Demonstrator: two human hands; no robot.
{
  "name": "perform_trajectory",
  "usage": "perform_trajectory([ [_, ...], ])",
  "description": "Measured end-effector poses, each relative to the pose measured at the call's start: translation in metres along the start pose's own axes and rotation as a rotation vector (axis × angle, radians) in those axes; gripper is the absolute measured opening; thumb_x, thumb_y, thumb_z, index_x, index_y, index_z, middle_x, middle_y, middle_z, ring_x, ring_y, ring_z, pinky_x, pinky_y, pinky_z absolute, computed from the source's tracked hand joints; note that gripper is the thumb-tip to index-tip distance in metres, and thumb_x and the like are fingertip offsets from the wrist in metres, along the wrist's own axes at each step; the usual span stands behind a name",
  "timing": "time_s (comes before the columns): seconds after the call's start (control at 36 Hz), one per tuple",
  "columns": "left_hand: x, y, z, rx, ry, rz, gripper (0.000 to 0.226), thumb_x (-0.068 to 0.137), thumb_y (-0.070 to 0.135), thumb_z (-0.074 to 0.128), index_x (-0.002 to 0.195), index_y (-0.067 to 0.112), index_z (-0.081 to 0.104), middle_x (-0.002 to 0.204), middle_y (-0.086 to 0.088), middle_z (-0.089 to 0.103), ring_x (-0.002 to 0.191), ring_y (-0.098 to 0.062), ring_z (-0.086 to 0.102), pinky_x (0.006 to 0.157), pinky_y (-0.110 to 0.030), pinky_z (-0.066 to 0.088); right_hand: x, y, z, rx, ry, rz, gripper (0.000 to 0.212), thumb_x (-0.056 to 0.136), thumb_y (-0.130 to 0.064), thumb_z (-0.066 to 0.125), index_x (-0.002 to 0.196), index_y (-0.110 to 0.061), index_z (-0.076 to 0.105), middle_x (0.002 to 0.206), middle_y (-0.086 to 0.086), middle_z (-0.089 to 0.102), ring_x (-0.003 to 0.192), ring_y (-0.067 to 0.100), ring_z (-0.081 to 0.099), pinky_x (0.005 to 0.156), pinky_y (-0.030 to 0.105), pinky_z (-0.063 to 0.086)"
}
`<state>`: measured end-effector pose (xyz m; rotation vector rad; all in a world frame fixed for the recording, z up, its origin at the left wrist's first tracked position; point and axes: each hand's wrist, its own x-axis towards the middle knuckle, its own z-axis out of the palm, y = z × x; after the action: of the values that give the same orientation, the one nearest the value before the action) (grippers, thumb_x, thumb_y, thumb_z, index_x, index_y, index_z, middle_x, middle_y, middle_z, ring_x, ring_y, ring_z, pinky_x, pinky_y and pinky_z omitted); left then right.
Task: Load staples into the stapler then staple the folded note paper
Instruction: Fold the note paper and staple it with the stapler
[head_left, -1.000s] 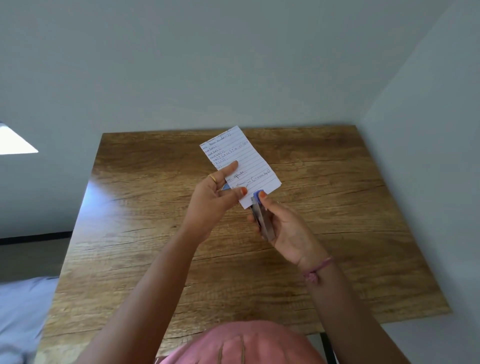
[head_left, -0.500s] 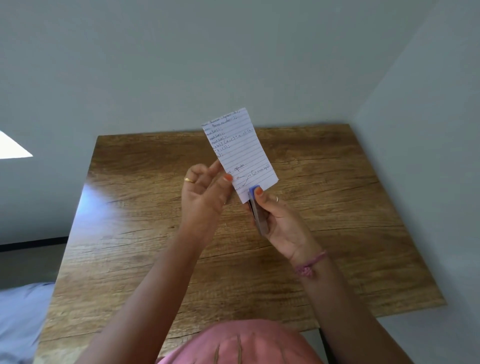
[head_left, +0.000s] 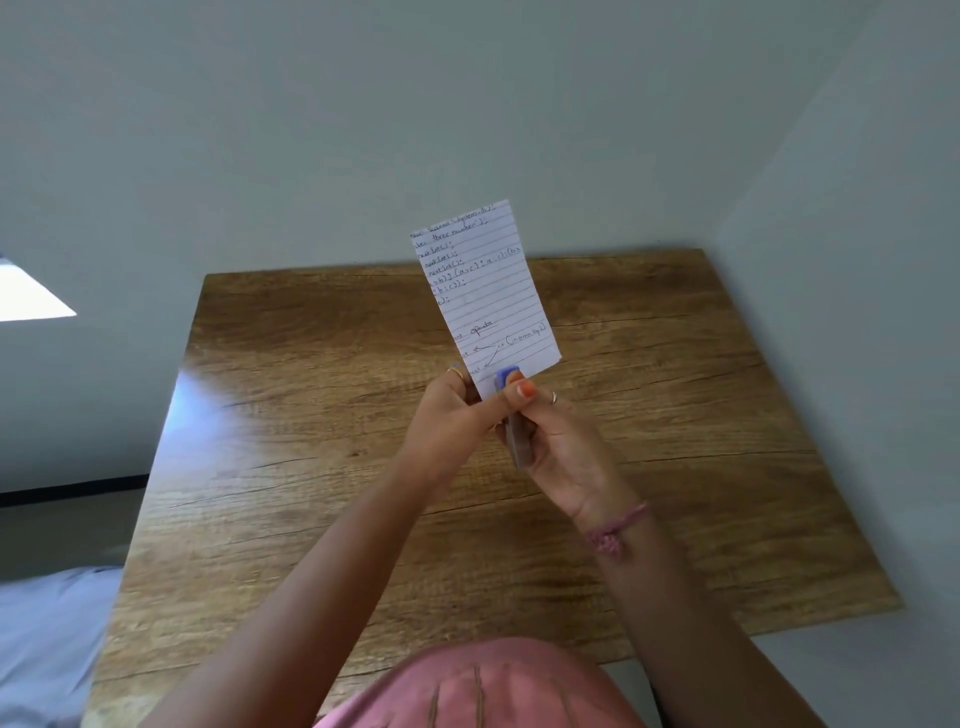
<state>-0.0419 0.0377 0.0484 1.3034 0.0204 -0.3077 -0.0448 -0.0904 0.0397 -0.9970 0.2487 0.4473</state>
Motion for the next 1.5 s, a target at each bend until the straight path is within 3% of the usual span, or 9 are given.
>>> perform_trajectory([
  [0.14,-0.002,-0.004,0.0,0.003,0.016,0.009,0.033,0.078,0.03,0.072,0.102,0.009,0.072,0.1,-0.011,0.075,0.099,-0.028,0.07,0.089,-0.041,0.054,-0.002,0.006,0.009,-0.035,0.132,-0.017,0.035,0.075,-0.031,0.073,0.102,-0.008,0.073,0.101,0.018,0.045,0.074,0.022,0.038,0.068,0.029,0.035],
  [0.31,-0.004,-0.006,-0.001,-0.05,-0.005,-0.007,0.042,0.077,0.032,0.073,0.107,0.004,0.068,0.101,-0.014,0.075,0.102,-0.028,0.069,0.092,-0.043,0.053,-0.003,0.007,0.012,-0.034,0.188,-0.005,0.013,0.08,-0.022,0.071,0.087,-0.013,0.077,0.091,0.014,0.047,0.071,0.02,0.039,0.062,0.028,0.029],
  [0.44,-0.002,-0.005,-0.007,-0.084,-0.079,-0.066,0.042,0.08,0.019,0.07,0.117,-0.002,0.063,0.111,-0.019,0.071,0.107,-0.03,0.067,0.093,-0.039,0.054,-0.007,0.009,0.011,-0.055,0.183,-0.024,0.012,0.085,-0.022,0.068,0.084,-0.018,0.079,0.086,0.019,0.046,0.068,0.021,0.038,0.062,0.029,0.03],
  [0.53,-0.001,-0.001,-0.014,-0.076,-0.146,-0.103,0.045,0.084,0.015,0.068,0.124,-0.002,0.057,0.12,-0.022,0.066,0.112,-0.034,0.064,0.096,-0.041,0.052,-0.009,0.008,0.012,-0.06,0.148,-0.033,0.019,0.082,-0.025,0.071,0.097,-0.015,0.077,0.095,0.042,0.047,0.085,0.03,0.045,0.078,0.039,0.037],
  [0.58,0.0,0.002,-0.016,-0.089,-0.152,-0.116,0.046,0.087,0.02,0.064,0.128,-0.001,0.055,0.123,-0.024,0.064,0.115,-0.039,0.061,0.099,-0.049,0.049,-0.009,0.007,0.01,-0.057,0.115,-0.037,0.03,0.078,-0.027,0.074,0.105,-0.012,0.074,0.099,0.024,0.065,0.09,0.029,0.057,0.084,0.033,0.044],
  [0.69,0.001,0.006,-0.017,-0.178,-0.068,-0.144,0.044,0.095,0.035,0.05,0.13,0.007,0.055,0.122,-0.021,0.066,0.111,-0.037,0.063,0.099,-0.054,0.048,-0.009,0.001,0.005,-0.051,0.029,-0.006,0.029,0.074,-0.029,0.076,0.099,-0.015,0.074,0.09,0.0,0.074,0.081,0.011,0.069,0.063,0.021,0.053],
  [0.92,0.003,0.007,-0.016,-0.255,0.036,-0.122,0.032,0.099,0.024,0.049,0.121,0.005,0.06,0.102,-0.017,0.07,0.075,-0.025,0.061,0.065,-0.035,0.057,-0.01,-0.006,-0.002,0.033,-0.067,0.01,0.04,0.076,-0.032,0.075,0.11,-0.012,0.071,0.093,0.003,0.072,0.078,0.011,0.067,0.066,0.024,0.055],
  [1.08,0.005,0.008,-0.018,-0.296,0.042,-0.107,0.028,0.099,0.019,0.05,0.12,0.005,0.061,0.114,-0.015,0.071,0.101,-0.028,0.068,0.088,-0.038,0.057,-0.01,-0.012,-0.007,0.11,-0.049,0.025,0.03,0.079,-0.026,0.071,0.104,-0.01,0.074,0.095,0.007,0.071,0.078,0.014,0.067,0.064,0.025,0.057],
  [1.5,0.005,0.006,-0.02,-0.305,0.034,-0.083,0.025,0.099,0.017,0.049,0.117,0.007,0.063,0.117,-0.013,0.07,0.109,-0.027,0.067,0.083,-0.034,0.058,-0.012,-0.011,-0.002,0.083,-0.005,0.024,0.021,0.076,-0.027,0.072,0.092,-0.016,0.078,0.086,0.005,0.07,0.07,0.012,0.064,0.062,0.023,0.054],
])
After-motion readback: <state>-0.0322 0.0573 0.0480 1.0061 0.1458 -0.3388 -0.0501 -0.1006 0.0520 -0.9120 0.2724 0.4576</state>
